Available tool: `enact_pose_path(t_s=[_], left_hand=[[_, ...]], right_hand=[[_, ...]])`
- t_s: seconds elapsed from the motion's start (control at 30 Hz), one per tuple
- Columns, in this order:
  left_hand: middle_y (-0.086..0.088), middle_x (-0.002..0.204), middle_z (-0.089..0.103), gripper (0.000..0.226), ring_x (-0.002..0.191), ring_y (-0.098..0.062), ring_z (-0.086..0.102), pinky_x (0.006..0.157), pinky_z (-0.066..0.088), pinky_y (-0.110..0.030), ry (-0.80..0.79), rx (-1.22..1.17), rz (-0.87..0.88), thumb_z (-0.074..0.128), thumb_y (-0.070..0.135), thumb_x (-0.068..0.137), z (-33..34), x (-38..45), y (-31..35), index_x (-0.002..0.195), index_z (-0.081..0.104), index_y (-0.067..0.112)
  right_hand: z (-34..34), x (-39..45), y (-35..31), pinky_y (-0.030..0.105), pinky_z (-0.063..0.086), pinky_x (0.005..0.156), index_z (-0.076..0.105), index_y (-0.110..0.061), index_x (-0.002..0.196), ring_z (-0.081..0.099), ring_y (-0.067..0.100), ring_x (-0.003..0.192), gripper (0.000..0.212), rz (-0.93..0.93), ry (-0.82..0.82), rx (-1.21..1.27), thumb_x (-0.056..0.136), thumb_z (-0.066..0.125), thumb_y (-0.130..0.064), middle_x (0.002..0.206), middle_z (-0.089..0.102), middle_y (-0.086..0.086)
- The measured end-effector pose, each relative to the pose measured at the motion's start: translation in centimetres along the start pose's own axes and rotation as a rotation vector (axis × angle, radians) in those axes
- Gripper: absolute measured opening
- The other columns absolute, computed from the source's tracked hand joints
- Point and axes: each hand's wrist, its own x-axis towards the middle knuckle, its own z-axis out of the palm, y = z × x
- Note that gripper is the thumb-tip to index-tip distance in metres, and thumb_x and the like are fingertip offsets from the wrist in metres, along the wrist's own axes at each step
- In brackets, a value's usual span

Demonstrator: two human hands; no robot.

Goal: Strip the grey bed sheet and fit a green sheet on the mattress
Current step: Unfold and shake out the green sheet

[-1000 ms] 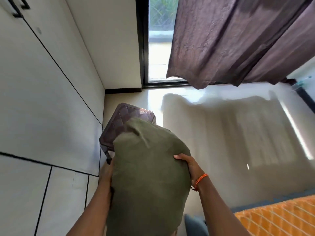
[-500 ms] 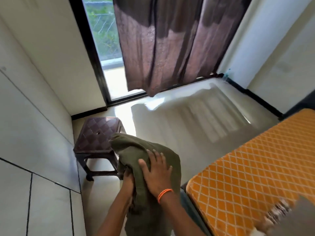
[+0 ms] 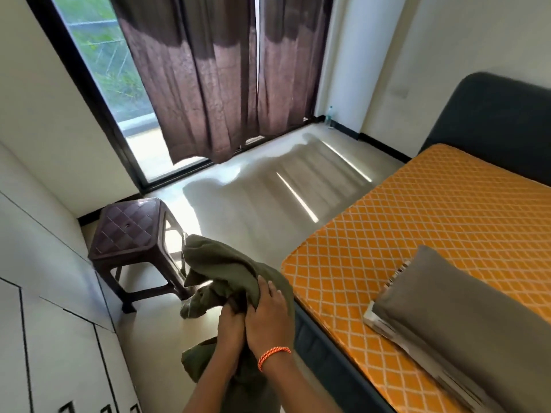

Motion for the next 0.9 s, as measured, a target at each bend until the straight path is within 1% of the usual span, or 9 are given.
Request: enact_pose_path(t_s=[0.07, 0.17, 0.3, 0.4, 0.53, 0.63, 0.73, 0.8, 0.9], left_hand=[[-0.01, 0.091, 0.072, 0.016, 0.094, -0.032, 0.068, 0.08, 0.055, -0.035, 0.037, -0.025, 0.005, 0.053, 0.013, 0.108, 2.3, -3.4, -0.8, 0.099, 0.067, 0.014], [-0.006, 0.086, 0.074, 0.019, 0.092, -0.031, 0.07, 0.083, 0.06, -0.044, 0.0, 0.028, 0.031, 0.053, 0.011, 0.107, 5.7, -7.8, -2.5, 0.102, 0.07, 0.015], [0.004, 0.095, 0.077, 0.016, 0.094, -0.017, 0.072, 0.088, 0.059, -0.041, 0.008, 0.031, 0.082, 0.057, 0.02, 0.106, 12.8, -16.9, -4.0, 0.111, 0.071, 0.027], [0.005, 0.108, 0.075, 0.015, 0.104, -0.018, 0.07, 0.099, 0.055, -0.05, 0.007, 0.047, 0.06, 0.064, 0.03, 0.103, 18.2, -22.3, -5.6, 0.118, 0.069, 0.028], [0.004, 0.114, 0.073, 0.023, 0.107, -0.019, 0.068, 0.101, 0.053, -0.044, -0.004, -0.009, 0.06, 0.065, 0.028, 0.104, 23.4, -29.9, -6.8, 0.126, 0.067, 0.022], [0.004, 0.112, 0.076, 0.019, 0.107, -0.02, 0.07, 0.096, 0.055, -0.038, -0.046, -0.061, 0.06, 0.067, 0.025, 0.103, 26.0, -34.1, -8.5, 0.121, 0.07, 0.024], [0.007, 0.116, 0.076, 0.023, 0.11, -0.019, 0.07, 0.103, 0.055, -0.048, -0.073, -0.054, 0.061, 0.07, 0.03, 0.101, 28.5, -38.2, -11.1, 0.124, 0.07, 0.028], [0.008, 0.12, 0.074, 0.028, 0.112, -0.018, 0.069, 0.106, 0.053, -0.049, -0.072, -0.058, 0.071, 0.069, 0.033, 0.101, 29.9, -41.1, -13.0, 0.128, 0.068, 0.029], [0.008, 0.12, 0.074, 0.032, 0.114, -0.02, 0.068, 0.108, 0.052, -0.052, -0.08, -0.062, 0.063, 0.071, 0.037, 0.099, 31.9, -45.4, -16.6, 0.13, 0.067, 0.029]], right_hand=[[-1.5, -1.9, 3.5, 0.045, 0.038, 0.121, 0.036, -0.039, 0.157, 0.041, 0.017, 0.147, 0.055, -0.01, 0.085, 0.041, 0.104, 0.043, -0.05, 0.159, 0.044, -0.01], [-5.3, -4.4, 8.2, 0.035, 0.054, 0.105, 0.057, -0.043, 0.139, 0.062, 0.008, 0.119, 0.038, -0.035, 0.164, 0.123, 0.103, 0.044, -0.045, 0.132, 0.066, -0.018], [-12.3, -8.7, 17.1, 0.037, 0.057, 0.096, 0.063, -0.042, 0.131, 0.065, 0.014, 0.112, 0.035, -0.018, 0.168, 0.239, 0.102, 0.045, -0.034, 0.123, 0.07, -0.015], [-17.3, -10.6, 24.7, 0.038, 0.056, 0.085, 0.074, -0.032, 0.119, 0.069, 0.022, 0.104, 0.028, 0.104, 0.107, 0.356, 0.104, 0.05, -0.035, 0.11, 0.076, -0.005], [-23.8, -14.3, 32.9, 0.036, 0.055, 0.081, 0.078, -0.025, 0.093, 0.071, 0.024, 0.1, 0.025, 0.269, 0.091, 0.767, 0.104, 0.058, -0.035, 0.101, 0.078, 0.002], [-28.5, -18.4, 37.0, 0.021, 0.05, 0.075, 0.071, -0.028, 0.102, 0.067, 0.011, 0.1, 0.022, 0.304, 0.05, 0.943, 0.106, 0.054, -0.041, 0.109, 0.074, -0.003], [-31.3, -22.9, 40.6, 0.017, 0.048, 0.073, 0.063, -0.036, 0.097, 0.064, 0.004, 0.095, 0.025, 0.298, 0.018, 1.003, 0.105, 0.046, -0.052, 0.099, 0.067, -0.016], [-31.9, -25.9, 43.4, 0.023, 0.054, 0.081, 0.068, -0.033, 0.106, 0.07, 0.011, 0.098, 0.036, 0.297, -0.009, 1.03, 0.1, 0.047, -0.061, 0.099, 0.074, -0.013], [-32.4, -30.7, 48.4, 0.042, 0.055, 0.103, 0.071, -0.019, 0.124, 0.072, 0.021, 0.112, 0.059, 0.332, -0.064, 1.135, 0.094, 0.051, -0.066, 0.117, 0.077, 0.002]])
